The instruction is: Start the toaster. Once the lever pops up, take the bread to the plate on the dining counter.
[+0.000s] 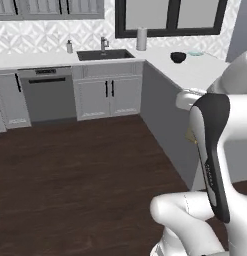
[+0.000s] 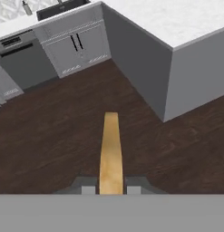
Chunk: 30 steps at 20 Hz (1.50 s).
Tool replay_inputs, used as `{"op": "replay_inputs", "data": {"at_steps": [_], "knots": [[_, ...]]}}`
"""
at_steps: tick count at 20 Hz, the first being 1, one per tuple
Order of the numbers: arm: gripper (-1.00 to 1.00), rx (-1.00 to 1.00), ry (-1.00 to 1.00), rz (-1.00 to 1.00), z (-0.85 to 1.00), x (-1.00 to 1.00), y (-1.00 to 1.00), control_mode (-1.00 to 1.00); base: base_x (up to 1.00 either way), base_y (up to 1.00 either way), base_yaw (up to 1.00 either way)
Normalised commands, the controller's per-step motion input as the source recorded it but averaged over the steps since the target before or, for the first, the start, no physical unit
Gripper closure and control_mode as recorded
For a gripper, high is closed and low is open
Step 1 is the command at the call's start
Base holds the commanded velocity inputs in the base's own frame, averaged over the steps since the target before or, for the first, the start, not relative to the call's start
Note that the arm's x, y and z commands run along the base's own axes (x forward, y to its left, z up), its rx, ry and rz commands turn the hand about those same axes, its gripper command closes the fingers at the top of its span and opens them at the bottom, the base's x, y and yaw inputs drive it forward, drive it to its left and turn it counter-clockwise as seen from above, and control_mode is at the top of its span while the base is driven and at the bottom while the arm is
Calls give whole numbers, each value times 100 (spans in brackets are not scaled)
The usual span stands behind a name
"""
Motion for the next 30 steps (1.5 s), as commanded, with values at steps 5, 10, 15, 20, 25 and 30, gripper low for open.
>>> {"op": "replay_inputs", "data": {"at_steps": [5, 10, 15, 20, 25, 30], "knots": [[100, 0, 0, 0, 0, 0, 0, 100, 67, -100, 0], [100, 0, 0, 0, 0, 0, 0, 100, 35, -100, 0], [100, 0, 0, 0, 0, 0, 0, 100, 28, -100, 1], [100, 0, 0, 0, 0, 0, 0, 100, 34, -100, 13], [100, 0, 0, 0, 0, 0, 0, 100, 37, -100, 17], [100, 0, 0, 0, 0, 0, 0, 100, 38, -100, 17]]}}
